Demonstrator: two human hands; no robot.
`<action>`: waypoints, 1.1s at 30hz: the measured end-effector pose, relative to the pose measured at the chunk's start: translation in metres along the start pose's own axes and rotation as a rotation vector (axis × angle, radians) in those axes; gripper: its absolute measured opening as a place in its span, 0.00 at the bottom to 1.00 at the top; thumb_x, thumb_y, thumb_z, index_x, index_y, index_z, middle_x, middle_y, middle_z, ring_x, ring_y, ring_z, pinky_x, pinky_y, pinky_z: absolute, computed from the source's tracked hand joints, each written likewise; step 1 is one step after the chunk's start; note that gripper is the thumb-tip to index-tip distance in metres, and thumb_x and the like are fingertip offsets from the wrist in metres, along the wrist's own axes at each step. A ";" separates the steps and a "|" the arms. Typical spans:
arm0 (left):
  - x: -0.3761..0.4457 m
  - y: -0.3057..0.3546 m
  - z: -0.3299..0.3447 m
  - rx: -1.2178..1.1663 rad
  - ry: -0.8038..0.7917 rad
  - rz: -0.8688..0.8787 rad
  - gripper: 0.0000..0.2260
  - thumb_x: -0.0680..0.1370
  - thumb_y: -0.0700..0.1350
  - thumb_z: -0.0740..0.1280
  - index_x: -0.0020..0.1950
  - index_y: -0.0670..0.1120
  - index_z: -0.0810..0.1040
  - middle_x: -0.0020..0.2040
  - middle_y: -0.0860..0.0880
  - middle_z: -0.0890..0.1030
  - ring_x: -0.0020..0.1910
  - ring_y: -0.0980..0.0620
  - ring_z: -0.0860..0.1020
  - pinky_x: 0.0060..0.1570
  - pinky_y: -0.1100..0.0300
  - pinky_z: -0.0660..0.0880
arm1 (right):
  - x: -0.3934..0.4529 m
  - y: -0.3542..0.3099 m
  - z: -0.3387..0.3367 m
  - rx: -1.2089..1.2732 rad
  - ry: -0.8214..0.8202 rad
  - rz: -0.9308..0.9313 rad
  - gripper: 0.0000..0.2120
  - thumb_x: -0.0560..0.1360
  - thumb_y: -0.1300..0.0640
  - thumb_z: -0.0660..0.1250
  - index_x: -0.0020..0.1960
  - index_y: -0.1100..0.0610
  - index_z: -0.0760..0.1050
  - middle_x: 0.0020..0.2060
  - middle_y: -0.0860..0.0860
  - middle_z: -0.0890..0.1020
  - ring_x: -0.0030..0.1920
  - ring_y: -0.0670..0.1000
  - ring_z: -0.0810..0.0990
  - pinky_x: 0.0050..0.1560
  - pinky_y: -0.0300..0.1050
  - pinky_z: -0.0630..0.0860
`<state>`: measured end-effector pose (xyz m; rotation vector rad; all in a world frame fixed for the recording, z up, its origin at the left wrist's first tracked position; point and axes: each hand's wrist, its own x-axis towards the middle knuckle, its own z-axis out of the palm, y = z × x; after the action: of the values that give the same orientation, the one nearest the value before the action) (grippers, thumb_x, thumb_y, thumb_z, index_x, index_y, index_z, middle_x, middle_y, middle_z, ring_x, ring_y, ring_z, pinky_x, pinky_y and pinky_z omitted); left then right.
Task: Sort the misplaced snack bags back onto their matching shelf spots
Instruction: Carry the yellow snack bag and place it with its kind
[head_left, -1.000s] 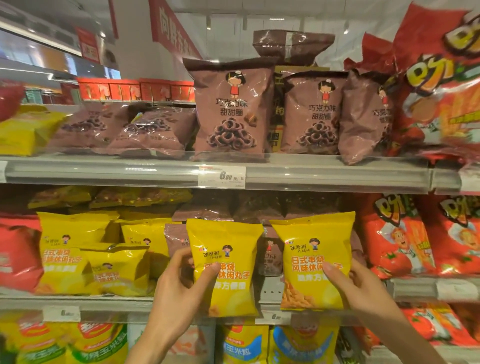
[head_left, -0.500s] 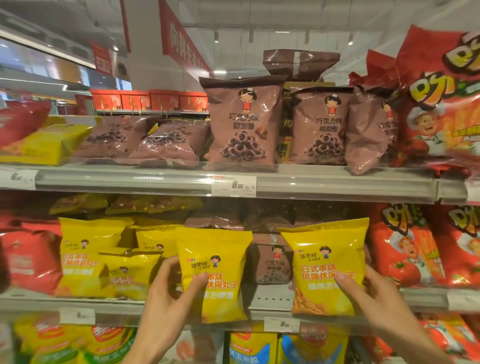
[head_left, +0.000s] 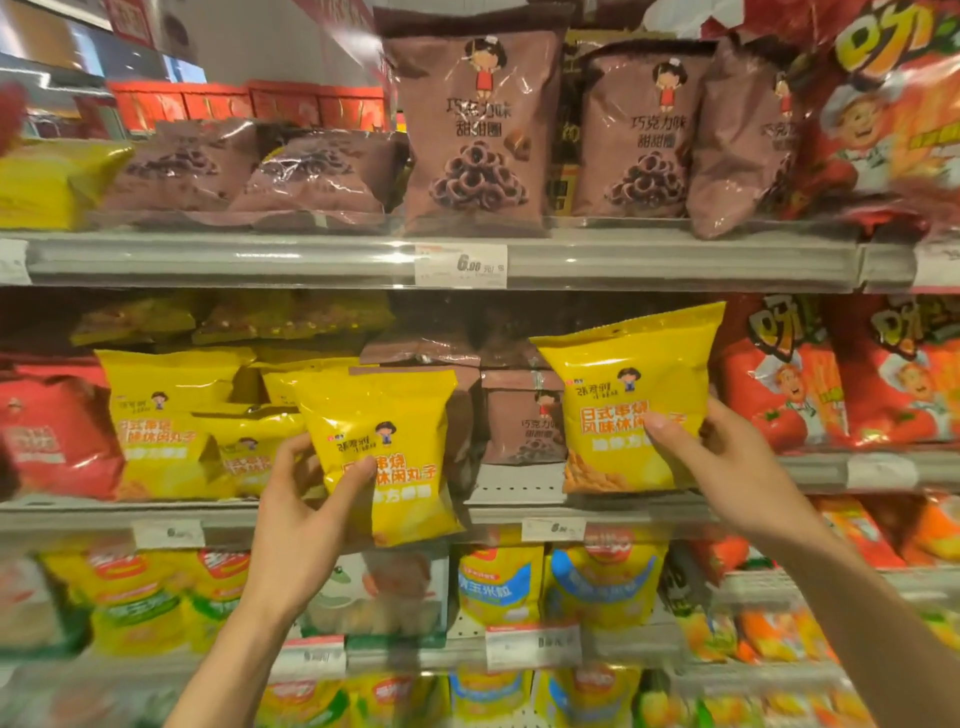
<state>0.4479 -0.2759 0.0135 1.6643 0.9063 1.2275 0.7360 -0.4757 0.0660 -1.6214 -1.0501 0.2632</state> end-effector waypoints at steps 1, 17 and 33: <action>-0.001 -0.003 -0.002 -0.001 -0.003 -0.012 0.21 0.71 0.58 0.77 0.60 0.56 0.74 0.53 0.53 0.85 0.56 0.52 0.83 0.48 0.45 0.81 | -0.002 0.000 0.003 0.004 -0.006 0.002 0.14 0.79 0.47 0.66 0.63 0.47 0.79 0.55 0.37 0.85 0.54 0.36 0.83 0.51 0.35 0.76; 0.015 -0.016 -0.101 -0.090 0.066 -0.059 0.22 0.67 0.56 0.76 0.59 0.55 0.76 0.52 0.57 0.86 0.55 0.55 0.82 0.58 0.46 0.78 | 0.017 -0.038 0.129 0.124 -0.103 -0.042 0.07 0.76 0.55 0.68 0.53 0.48 0.81 0.46 0.35 0.87 0.45 0.33 0.83 0.40 0.23 0.74; 0.016 0.012 -0.132 -0.118 0.110 -0.092 0.27 0.63 0.67 0.76 0.58 0.63 0.74 0.57 0.56 0.84 0.59 0.51 0.81 0.56 0.38 0.79 | 0.012 -0.052 0.179 0.239 -0.167 -0.002 0.09 0.75 0.55 0.69 0.54 0.50 0.82 0.47 0.40 0.88 0.45 0.38 0.86 0.39 0.26 0.76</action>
<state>0.3257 -0.2378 0.0498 1.4584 0.9476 1.2947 0.6006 -0.3472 0.0536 -1.4013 -1.1013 0.5107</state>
